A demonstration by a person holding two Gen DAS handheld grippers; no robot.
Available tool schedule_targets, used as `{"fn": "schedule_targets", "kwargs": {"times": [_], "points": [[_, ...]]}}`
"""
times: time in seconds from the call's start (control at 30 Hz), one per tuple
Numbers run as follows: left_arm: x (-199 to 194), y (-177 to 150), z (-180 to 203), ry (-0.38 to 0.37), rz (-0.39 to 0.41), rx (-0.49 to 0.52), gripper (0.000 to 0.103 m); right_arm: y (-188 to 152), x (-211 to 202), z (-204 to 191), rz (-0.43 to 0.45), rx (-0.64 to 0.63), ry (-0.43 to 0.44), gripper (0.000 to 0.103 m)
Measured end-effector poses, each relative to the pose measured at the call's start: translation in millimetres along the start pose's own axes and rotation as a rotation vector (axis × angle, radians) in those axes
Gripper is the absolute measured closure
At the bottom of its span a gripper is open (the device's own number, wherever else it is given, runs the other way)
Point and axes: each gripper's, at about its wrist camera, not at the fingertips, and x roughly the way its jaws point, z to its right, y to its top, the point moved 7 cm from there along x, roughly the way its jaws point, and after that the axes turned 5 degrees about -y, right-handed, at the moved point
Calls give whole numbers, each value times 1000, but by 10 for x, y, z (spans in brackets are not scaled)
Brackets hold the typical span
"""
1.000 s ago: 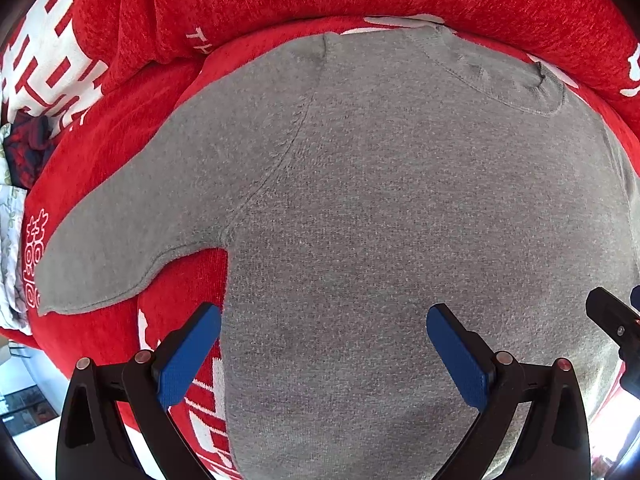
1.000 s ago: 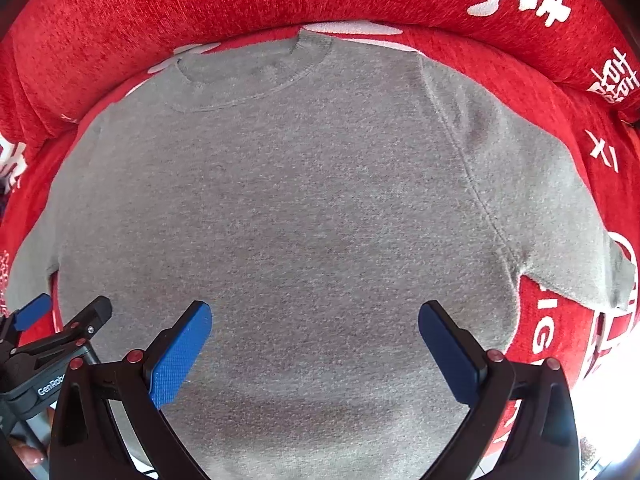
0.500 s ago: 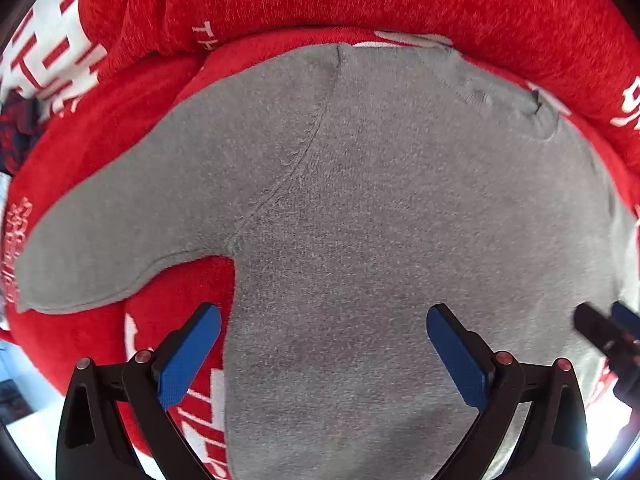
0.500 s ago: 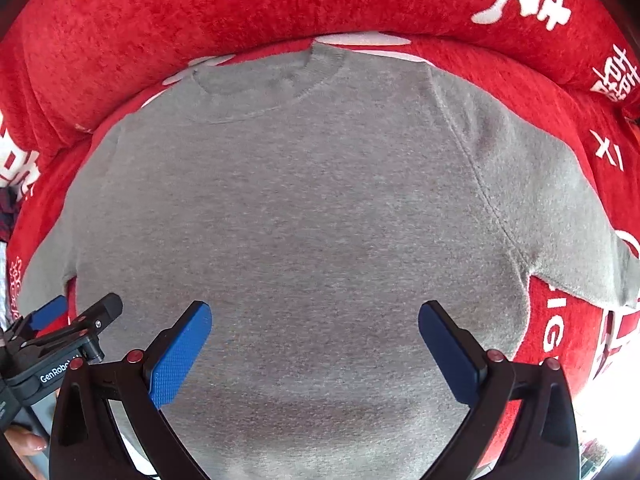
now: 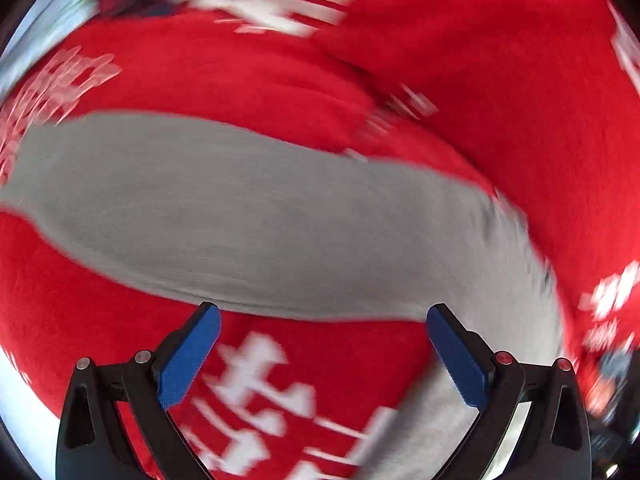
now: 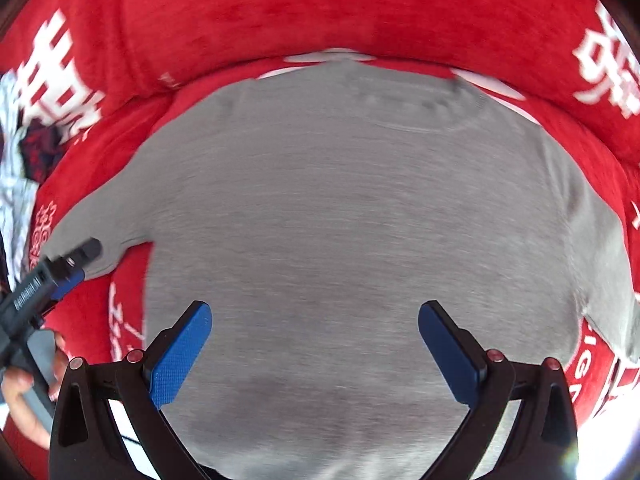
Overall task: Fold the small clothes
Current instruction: 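Grasp the grey sweater's sleeve cuff with the left gripper, then fold the held sleeve across the sweater body with the left gripper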
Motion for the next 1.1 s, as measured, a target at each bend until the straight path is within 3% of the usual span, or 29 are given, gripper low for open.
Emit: {"fn": "schedule_targets", "kwargs": {"times": [0.13,0.2,0.43,0.47,0.53,0.6,0.67,0.77,0.87,1.1], "points": [[-104,186,-683,-53,89,-195,0,16,-35,-380,-40,-53,64,0],[-116,263,-841,-100,129,-246,0,-18,-99,-497,-61,-68,106,0],[-59,582,-807,-92,235,-266,4,-46,-85,-855,-95,-128,136,0],[-73,664,-853,-78,250,-271,10,-45,-65,-898,-94,-135,133,0],[-74,717,-910,-7,257,-261,59,-53,-62,-958,-92,-144,135,0],[-78,723,-964,11,239,-234,92,-69,-39,-1009,-92,-153,136,0],[-56,738,-938,-34,230,-227,92,-112,-31,-1037,-99,-158,149,0],[-156,782,-763,-46,252,-148,92,-201,-49,-1014,-110,-164,163,0],[-298,823,-352,-99,267,-31,92,-271,-65,-937,-104,-149,173,0],[-368,719,1178,-264,248,278,92,-335,-197,-408,-66,-27,184,0]]}}
